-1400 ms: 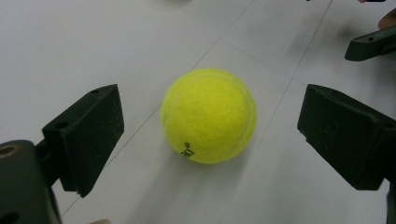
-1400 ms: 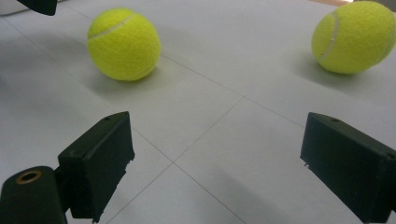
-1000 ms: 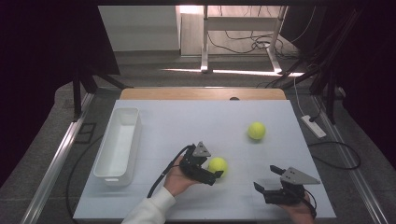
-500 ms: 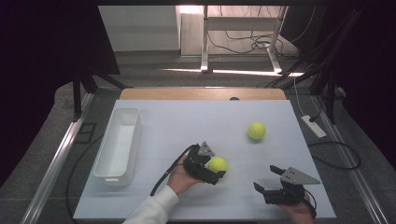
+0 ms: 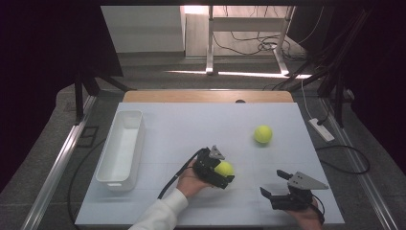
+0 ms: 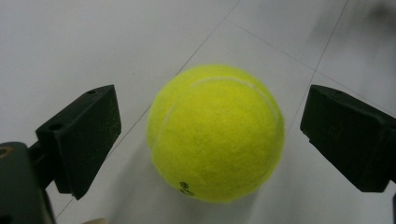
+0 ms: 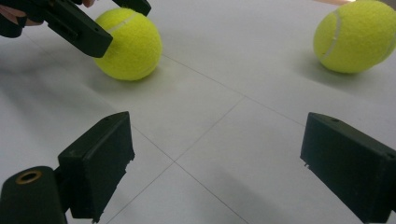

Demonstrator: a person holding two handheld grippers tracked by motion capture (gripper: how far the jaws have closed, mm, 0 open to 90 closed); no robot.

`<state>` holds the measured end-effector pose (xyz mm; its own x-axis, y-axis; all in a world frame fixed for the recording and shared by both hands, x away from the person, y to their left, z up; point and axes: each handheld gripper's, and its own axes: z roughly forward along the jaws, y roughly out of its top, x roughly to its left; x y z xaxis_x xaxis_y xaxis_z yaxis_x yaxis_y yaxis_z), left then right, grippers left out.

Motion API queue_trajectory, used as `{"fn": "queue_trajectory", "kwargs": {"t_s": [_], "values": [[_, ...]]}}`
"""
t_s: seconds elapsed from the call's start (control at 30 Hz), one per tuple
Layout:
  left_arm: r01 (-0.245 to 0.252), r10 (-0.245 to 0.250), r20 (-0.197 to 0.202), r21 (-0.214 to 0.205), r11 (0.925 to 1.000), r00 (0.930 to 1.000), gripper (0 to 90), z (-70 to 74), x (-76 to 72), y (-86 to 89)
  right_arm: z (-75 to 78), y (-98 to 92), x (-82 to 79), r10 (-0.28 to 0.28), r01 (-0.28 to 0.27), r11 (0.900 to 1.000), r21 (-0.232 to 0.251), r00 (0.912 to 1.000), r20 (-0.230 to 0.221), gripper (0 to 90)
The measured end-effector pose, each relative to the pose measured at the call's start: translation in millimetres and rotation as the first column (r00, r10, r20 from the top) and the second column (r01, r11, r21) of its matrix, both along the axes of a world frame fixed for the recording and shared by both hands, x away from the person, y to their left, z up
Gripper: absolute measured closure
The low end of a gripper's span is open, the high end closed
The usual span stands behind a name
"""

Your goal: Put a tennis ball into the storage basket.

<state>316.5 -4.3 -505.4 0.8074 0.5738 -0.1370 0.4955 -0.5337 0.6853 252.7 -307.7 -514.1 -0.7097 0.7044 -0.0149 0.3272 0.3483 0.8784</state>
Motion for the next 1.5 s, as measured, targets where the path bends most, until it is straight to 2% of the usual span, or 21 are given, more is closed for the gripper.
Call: {"fn": "queue_trajectory", "kwargs": {"t_s": [0.37, 0.53, 0.73, 0.9, 1.2, 1.5], "values": [[-0.002, 0.002, -0.023, 0.014, 0.9999, 0.9997, 6.0, -6.4, 5.3, -2.6, -0.4, -0.1, 0.2, -0.002, 0.002, 1.0000, 0.000, 1.0000, -0.001, 8.8], [0.013, -0.012, -0.031, 0.025, 0.9996, 0.9995, 7.8, -8.4, 4.8, -3.8, -0.3, -0.2, 0.1, -0.002, 0.002, 1.0000, -0.001, 1.0000, 0.000, 8.8], [0.028, -0.027, -0.033, 0.021, 0.9994, 0.9991, 15.2, -8.3, 4.2, -3.6, -0.3, -0.3, 0.0, -0.003, 0.003, 1.0000, -0.003, 1.0000, 0.001, 8.8], [0.028, -0.028, -0.027, 0.011, 0.9995, 0.9992, 25.0, -7.1, 3.4, -2.9, -0.3, -0.4, 0.0, -0.003, 0.003, 1.0000, -0.002, 1.0000, 0.001, 8.8], [0.031, -0.030, -0.020, 0.012, 0.9995, 0.9993, 26.4, -5.9, 2.9, -2.1, -0.3, -0.6, 0.0, -0.004, 0.004, 1.0000, -0.004, 1.0000, 0.002, 8.8], [0.031, -0.031, -0.003, -0.007, 0.9995, 0.9995, 26.4, -0.4, -0.6, 0.4, -0.2, -0.8, -0.2, -0.006, 0.006, 1.0000, -0.004, 1.0000, 0.002, 8.8]]}}
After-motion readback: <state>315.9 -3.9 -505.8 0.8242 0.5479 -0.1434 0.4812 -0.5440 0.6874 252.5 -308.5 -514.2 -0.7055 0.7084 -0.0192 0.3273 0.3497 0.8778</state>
